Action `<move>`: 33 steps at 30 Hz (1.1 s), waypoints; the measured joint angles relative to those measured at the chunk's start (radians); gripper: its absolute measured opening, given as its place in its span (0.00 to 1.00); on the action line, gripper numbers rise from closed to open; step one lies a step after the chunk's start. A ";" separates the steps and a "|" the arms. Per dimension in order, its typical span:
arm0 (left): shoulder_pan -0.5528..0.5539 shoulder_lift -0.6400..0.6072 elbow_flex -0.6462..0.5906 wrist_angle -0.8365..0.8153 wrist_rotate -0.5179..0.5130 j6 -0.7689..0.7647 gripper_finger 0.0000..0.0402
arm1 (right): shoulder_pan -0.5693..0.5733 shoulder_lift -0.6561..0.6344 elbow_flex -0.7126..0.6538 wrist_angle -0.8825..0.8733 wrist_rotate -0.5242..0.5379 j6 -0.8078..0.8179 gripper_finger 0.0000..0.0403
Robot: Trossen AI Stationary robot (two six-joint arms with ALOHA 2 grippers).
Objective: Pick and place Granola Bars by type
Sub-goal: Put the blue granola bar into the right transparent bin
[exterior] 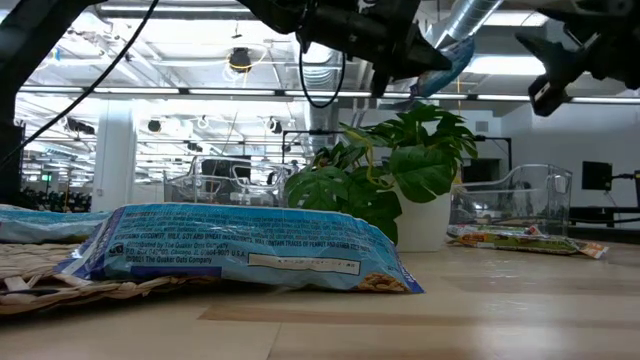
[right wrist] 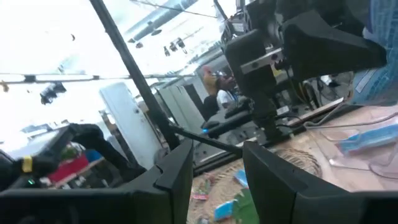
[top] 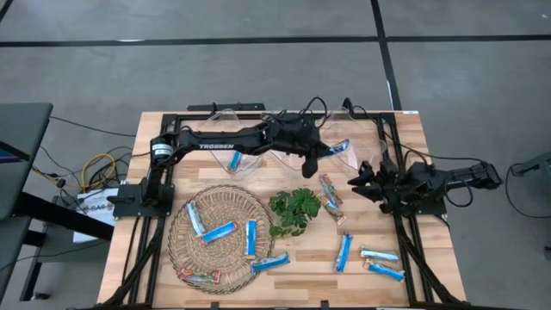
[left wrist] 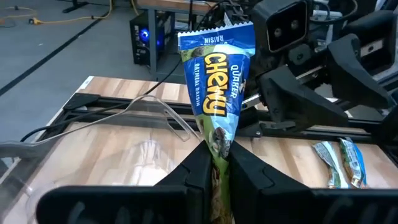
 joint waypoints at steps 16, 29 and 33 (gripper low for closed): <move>-0.001 0.001 0.000 0.001 -0.013 -0.070 0.08 | -0.153 0.036 0.000 0.009 0.518 -0.211 0.32; -0.001 0.001 0.000 0.002 -0.013 -0.069 0.08 | -0.251 0.171 0.061 0.058 0.357 -0.233 0.56; -0.001 0.001 0.000 0.019 -0.013 -0.069 0.08 | -0.267 0.227 0.092 0.075 0.320 -0.233 0.62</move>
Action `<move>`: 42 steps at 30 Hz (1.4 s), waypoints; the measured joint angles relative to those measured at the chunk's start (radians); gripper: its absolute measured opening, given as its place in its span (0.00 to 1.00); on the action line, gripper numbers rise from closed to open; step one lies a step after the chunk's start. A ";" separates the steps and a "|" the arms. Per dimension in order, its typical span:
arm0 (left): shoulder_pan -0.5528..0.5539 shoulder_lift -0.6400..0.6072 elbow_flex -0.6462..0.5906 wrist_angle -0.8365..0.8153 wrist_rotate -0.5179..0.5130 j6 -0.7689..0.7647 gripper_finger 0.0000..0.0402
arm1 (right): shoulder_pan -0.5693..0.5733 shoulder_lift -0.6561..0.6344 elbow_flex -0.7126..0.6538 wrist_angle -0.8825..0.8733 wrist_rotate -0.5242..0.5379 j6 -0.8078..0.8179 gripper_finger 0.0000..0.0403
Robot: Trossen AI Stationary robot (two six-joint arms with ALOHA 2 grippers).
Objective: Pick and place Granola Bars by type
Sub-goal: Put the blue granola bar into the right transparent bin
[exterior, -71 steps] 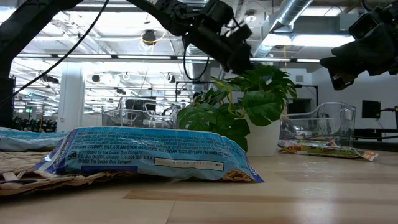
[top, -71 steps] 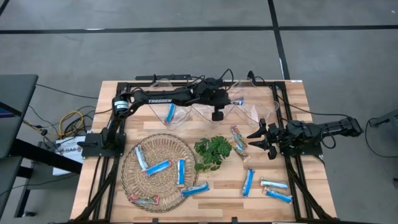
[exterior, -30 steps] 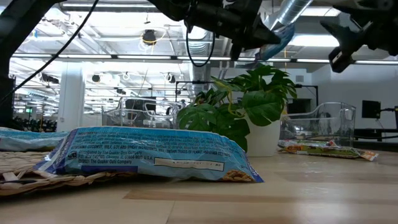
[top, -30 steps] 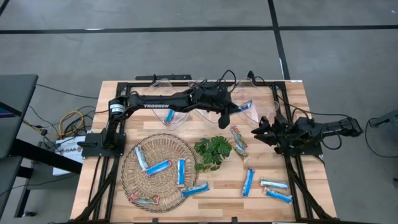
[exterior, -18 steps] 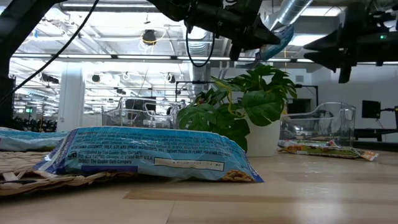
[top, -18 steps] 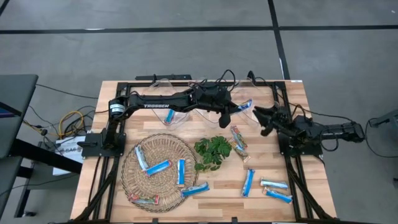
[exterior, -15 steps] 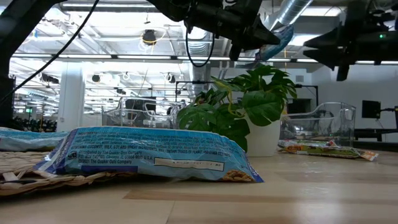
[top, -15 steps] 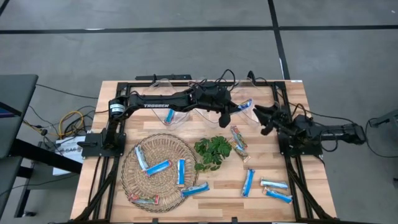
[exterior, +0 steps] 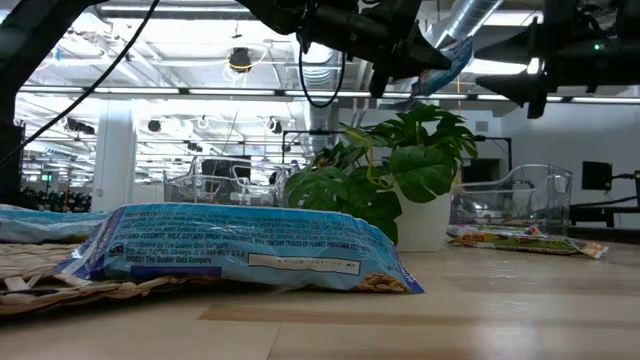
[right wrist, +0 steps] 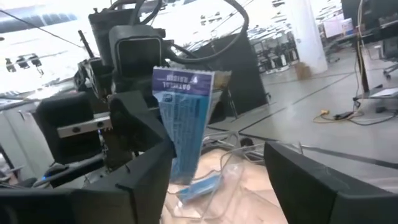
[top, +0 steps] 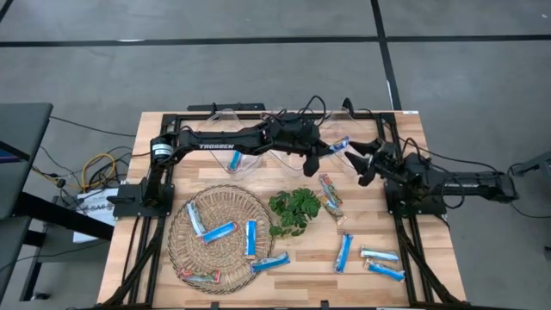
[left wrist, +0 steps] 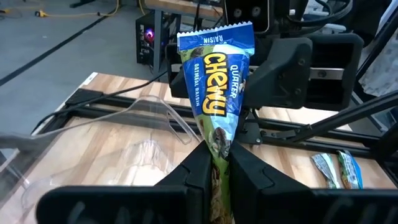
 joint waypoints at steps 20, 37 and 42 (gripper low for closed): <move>0.000 0.000 0.000 0.014 0.037 0.009 0.08 | -0.012 0.283 0.140 0.102 -0.061 -0.050 0.60; -0.002 0.001 0.000 0.004 -0.052 0.043 0.14 | -0.059 0.339 0.164 0.093 -0.073 -0.061 0.08; -0.001 0.001 0.000 -0.006 -0.073 0.065 0.30 | -0.096 0.339 0.164 0.062 -0.057 -0.061 0.12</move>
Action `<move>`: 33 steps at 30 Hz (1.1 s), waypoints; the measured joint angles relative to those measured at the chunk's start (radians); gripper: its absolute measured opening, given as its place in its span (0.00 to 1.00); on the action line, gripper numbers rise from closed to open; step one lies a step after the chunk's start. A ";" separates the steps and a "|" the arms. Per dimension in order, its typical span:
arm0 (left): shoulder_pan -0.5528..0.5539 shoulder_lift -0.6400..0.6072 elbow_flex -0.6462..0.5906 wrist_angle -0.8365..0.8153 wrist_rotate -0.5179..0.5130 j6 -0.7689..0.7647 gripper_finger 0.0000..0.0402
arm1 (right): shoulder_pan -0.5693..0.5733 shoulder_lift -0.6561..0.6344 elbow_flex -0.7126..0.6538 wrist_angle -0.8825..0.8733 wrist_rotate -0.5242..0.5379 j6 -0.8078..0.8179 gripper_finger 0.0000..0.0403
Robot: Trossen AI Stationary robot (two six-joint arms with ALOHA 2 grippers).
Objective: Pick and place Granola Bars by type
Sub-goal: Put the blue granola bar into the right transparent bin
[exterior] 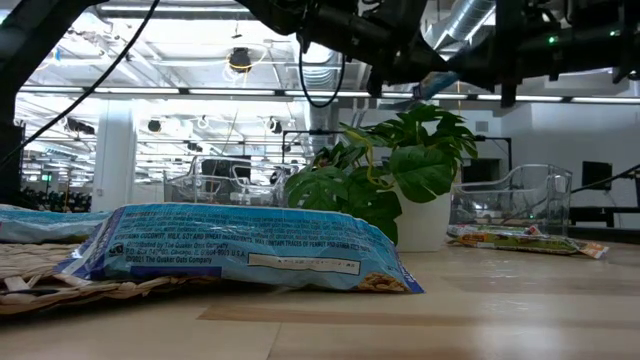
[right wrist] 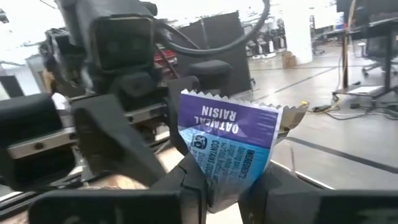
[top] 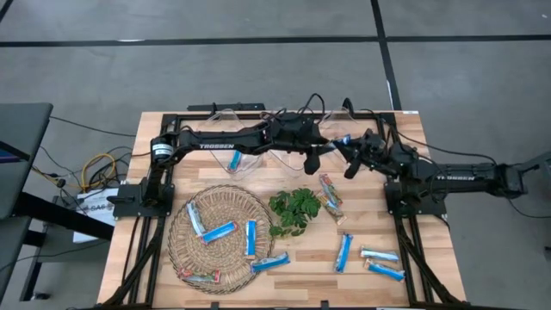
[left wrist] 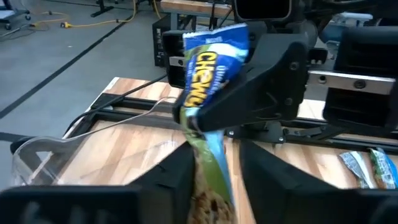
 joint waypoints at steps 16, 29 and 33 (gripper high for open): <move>0.036 0.000 0.000 -0.141 -0.065 -0.001 0.70 | -0.187 0.000 0.000 -0.320 0.157 0.029 0.11; 0.037 0.000 0.000 -0.235 -0.064 0.021 0.70 | -0.284 0.000 0.000 -0.555 0.243 0.107 0.10; 0.037 0.000 0.000 -0.248 -0.064 0.024 0.70 | -0.314 0.000 0.000 -0.591 0.243 0.139 0.11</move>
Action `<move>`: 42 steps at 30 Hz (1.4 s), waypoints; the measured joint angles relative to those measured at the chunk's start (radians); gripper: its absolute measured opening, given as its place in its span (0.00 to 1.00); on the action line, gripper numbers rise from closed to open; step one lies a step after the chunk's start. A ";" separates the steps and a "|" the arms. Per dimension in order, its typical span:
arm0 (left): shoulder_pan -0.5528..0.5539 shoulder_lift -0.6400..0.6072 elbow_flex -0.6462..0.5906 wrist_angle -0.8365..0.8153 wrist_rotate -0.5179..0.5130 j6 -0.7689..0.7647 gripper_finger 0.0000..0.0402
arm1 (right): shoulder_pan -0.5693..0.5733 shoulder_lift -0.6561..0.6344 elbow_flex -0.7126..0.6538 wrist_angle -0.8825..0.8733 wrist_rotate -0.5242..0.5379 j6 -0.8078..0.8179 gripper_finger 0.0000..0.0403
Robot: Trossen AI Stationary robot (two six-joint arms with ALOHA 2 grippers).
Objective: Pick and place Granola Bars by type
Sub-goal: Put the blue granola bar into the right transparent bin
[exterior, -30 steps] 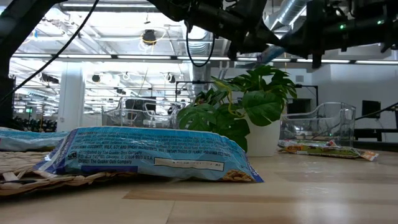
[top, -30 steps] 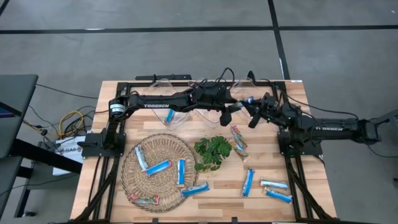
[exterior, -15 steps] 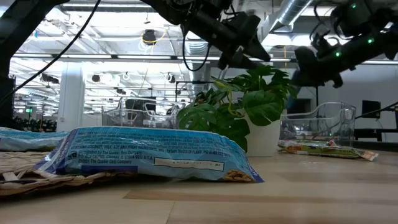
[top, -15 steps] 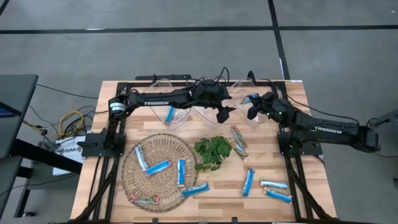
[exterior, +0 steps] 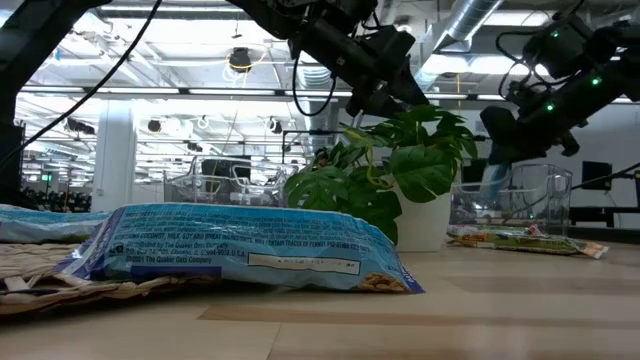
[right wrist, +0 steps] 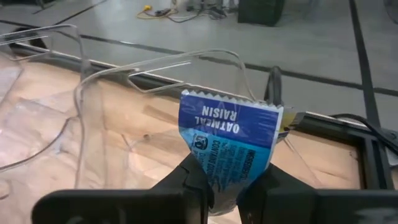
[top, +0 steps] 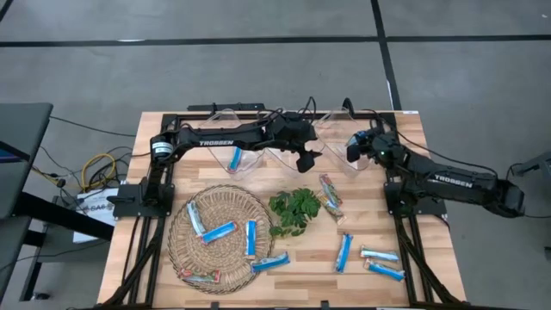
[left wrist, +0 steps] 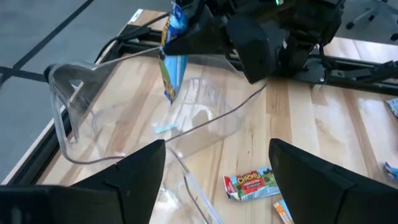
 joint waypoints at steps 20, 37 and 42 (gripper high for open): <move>0.000 0.000 0.000 -0.004 0.022 0.021 0.69 | -0.027 -0.002 0.000 -0.005 -0.062 -0.035 0.60; 0.000 0.000 0.000 -0.002 0.110 0.023 0.69 | -0.010 -0.036 0.126 -0.003 -0.539 -0.024 0.65; 0.000 0.000 0.000 -0.020 0.111 0.040 0.69 | 0.090 -0.027 0.199 -0.029 -0.642 0.002 0.65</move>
